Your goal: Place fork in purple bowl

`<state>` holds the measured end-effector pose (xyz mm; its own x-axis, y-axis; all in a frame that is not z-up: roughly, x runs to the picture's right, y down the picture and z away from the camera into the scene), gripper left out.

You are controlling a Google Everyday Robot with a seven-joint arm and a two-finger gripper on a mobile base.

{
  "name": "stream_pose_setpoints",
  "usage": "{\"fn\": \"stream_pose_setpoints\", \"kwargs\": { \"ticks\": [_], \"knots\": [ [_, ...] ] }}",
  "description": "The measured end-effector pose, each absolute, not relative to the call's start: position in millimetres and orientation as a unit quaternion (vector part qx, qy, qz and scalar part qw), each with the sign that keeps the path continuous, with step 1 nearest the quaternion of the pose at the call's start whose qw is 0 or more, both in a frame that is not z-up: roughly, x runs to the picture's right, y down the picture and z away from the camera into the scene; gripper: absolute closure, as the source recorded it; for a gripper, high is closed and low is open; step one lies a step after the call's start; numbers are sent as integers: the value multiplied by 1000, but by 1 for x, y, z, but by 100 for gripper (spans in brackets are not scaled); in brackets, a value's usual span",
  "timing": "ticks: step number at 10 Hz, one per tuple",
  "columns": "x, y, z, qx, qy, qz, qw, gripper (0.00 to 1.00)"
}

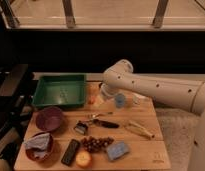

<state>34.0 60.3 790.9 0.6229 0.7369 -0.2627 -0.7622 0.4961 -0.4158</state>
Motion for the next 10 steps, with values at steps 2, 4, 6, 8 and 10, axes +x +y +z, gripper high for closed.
{"fn": "stream_pose_setpoints", "kwargs": {
  "ticks": [2, 4, 6, 8, 10],
  "knots": [
    [40, 74, 814, -261, 53, 403, 876, 20],
    [45, 80, 826, -255, 51, 376, 889, 20],
    [46, 84, 833, -257, 46, 366, 893, 20],
    [47, 84, 833, -257, 46, 367, 893, 20],
    [47, 84, 833, -257, 46, 367, 893, 20]
  ]
}}
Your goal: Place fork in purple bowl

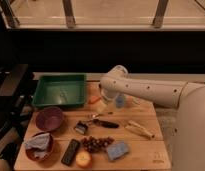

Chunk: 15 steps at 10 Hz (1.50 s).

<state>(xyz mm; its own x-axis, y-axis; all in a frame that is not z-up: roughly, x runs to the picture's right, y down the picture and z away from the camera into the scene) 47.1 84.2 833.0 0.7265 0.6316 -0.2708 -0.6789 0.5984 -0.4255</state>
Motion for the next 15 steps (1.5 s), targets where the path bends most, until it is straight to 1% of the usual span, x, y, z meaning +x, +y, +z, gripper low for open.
{"fn": "stream_pose_setpoints", "kwargs": {
  "ticks": [3, 5, 7, 9, 11, 15],
  "knots": [
    [38, 91, 844, -262, 51, 352, 897, 20],
    [24, 109, 870, -262, 53, 335, 903, 20],
    [10, 118, 884, -262, 49, 323, 908, 20],
    [7, 122, 892, -259, 45, 321, 910, 20],
    [2, 131, 902, -272, 36, 320, 907, 20],
    [5, 134, 909, -285, 29, 331, 899, 20]
  ]
}}
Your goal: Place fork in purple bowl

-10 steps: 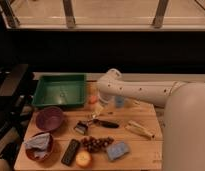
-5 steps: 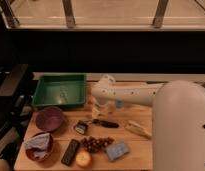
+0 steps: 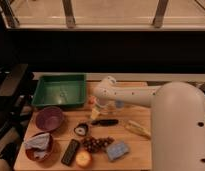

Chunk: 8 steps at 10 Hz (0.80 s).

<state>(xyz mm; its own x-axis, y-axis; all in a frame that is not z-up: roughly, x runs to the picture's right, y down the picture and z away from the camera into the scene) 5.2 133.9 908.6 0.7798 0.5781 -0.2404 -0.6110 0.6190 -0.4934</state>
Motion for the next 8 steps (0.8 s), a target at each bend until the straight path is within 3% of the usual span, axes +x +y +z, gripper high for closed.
{"fn": "stream_pose_setpoints", "kwargs": {
  "ticks": [4, 5, 8],
  "knots": [
    [17, 143, 916, -309, 18, 349, 884, 20],
    [16, 143, 916, -309, 18, 348, 885, 24],
    [18, 143, 916, -308, 19, 345, 886, 54]
  ]
}}
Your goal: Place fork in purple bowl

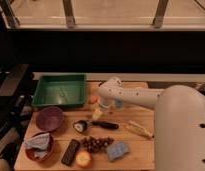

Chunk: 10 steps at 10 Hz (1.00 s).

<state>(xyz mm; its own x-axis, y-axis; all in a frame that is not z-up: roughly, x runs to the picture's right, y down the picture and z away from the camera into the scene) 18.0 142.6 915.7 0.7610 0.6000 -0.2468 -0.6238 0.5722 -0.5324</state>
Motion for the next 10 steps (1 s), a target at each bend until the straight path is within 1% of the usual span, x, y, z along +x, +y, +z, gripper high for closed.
{"fn": "stream_pose_setpoints", "kwargs": {
  "ticks": [2, 4, 5, 7, 10],
  "knots": [
    [20, 140, 913, -307, 19, 350, 885, 76],
    [21, 139, 910, -308, 20, 350, 884, 94],
    [21, 139, 908, -309, 22, 349, 884, 99],
    [20, 138, 907, -312, 17, 351, 883, 100],
    [22, 122, 898, -325, -70, 408, 851, 100]
  ]
}}
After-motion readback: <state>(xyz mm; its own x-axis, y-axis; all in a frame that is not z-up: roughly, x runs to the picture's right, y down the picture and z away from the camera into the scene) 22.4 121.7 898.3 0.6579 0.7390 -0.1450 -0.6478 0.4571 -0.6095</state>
